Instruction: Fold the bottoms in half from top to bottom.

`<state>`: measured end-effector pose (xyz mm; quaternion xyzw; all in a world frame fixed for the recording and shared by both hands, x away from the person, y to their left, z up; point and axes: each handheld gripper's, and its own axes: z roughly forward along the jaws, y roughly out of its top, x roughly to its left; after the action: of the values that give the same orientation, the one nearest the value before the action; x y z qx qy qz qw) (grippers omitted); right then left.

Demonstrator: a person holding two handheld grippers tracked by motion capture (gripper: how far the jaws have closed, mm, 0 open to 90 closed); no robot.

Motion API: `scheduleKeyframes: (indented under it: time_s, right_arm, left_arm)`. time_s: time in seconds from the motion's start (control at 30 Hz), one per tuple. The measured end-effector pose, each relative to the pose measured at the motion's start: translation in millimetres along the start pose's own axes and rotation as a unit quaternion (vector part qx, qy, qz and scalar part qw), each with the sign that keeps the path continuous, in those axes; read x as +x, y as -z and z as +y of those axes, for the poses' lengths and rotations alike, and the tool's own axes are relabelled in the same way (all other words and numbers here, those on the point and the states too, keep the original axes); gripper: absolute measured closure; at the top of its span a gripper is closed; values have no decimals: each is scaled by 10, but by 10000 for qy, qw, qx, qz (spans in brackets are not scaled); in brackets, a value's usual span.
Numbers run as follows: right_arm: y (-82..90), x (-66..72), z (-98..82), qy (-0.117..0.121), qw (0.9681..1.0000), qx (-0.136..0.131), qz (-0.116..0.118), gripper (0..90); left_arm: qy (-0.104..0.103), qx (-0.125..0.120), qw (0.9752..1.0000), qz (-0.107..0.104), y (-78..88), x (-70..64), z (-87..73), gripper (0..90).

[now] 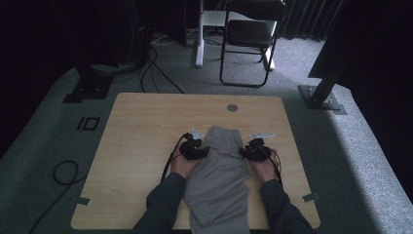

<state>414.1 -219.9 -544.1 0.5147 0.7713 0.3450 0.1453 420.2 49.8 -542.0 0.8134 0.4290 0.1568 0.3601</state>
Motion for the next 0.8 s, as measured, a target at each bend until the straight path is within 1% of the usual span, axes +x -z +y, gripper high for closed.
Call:
scheduleKeyframes:
  time_s: [0.07,0.1,0.13,0.17,0.2,0.27,0.3,0.37,0.4,0.43,0.5,0.53,0.6,0.67,0.7,0.73,0.8]
  right_arm:
    - [-10,-16,44,-80,9999,-92,-30,587]
    - [-10,-16,44,-80,9999,-92,-30,587]
    - [-10,-21,73,-122,9998,-125,-33,585]
    - [-7,-21,156,-164,9996,-227,-43,583]
    - [-5,-17,190,-201,9994,-265,-60,584]
    - [-20,-10,253,-235,9993,-287,-60,585]
    - [-34,-5,280,-242,9992,-299,-76,587]
    - [-70,9,318,-249,9993,-257,-56,579]
    - [-98,18,331,-256,9994,-222,-37,571]
    - [-134,33,342,-227,9996,-171,-53,567]
    - [-186,59,343,-241,9996,-96,-71,560]
    - [-209,72,341,-231,9996,-59,-117,560]
    - [-253,91,331,-184,9995,41,-239,559]
    - [-294,99,318,-117,9993,127,-341,558]
    - [-298,101,314,-136,9992,93,-359,561]
    - [-304,100,313,-106,9992,68,-386,564]
    - [-313,111,317,-11,9989,78,-461,584]
  left_arm:
    - [56,23,10000,-16,-35,33,47,562]
    - [56,23,10000,-16,-35,33,47,552]
    - [136,59,9999,-13,-76,61,108,552]
    - [173,35,9998,-12,-94,69,130,542]
    - [199,62,9998,-11,-108,78,152,537]
    - [234,121,9997,-3,-146,86,189,530]
    - [241,144,9996,39,-163,89,203,527]
    - [323,172,9993,56,-198,95,216,517]
    - [281,240,9992,134,-222,91,224,516]
    - [273,279,9991,167,-239,87,231,513]
    - [321,262,9990,184,-261,80,250,505]
    - [309,286,9989,190,-273,74,264,505]
    - [219,365,9988,235,-300,52,291,505]
    - [230,406,9986,237,-328,43,308,506]
    - [245,402,9986,242,-338,37,310,506]
    - [250,380,9987,248,-344,25,310,509]
    - [135,409,9987,278,-349,-6,312,518]
